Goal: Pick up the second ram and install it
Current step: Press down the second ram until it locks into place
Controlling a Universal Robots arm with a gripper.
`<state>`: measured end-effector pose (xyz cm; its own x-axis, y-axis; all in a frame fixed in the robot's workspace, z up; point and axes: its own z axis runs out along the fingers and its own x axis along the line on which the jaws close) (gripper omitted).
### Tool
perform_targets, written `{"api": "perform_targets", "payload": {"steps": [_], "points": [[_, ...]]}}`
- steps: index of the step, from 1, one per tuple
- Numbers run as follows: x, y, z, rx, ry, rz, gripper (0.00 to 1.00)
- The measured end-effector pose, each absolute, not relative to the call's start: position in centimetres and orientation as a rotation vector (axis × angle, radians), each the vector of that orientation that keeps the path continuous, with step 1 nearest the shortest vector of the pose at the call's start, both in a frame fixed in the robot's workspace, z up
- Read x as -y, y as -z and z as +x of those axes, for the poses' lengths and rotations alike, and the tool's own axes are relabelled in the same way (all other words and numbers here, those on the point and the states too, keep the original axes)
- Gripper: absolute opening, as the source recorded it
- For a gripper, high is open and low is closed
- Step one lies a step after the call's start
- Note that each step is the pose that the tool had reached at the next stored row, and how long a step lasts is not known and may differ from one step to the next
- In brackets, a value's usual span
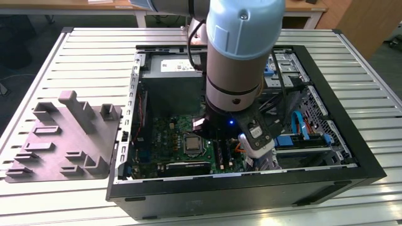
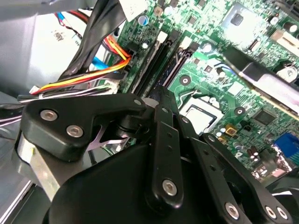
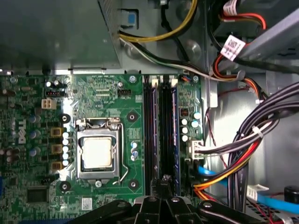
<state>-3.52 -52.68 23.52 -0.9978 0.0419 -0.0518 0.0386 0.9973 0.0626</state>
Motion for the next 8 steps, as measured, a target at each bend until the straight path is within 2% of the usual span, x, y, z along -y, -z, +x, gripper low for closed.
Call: {"api": "perform_targets", "payload": {"steps": [8], "points": [[52.97, -23.01, -3.52, -3.086, -0.095, 0.062, 0.1]]}}
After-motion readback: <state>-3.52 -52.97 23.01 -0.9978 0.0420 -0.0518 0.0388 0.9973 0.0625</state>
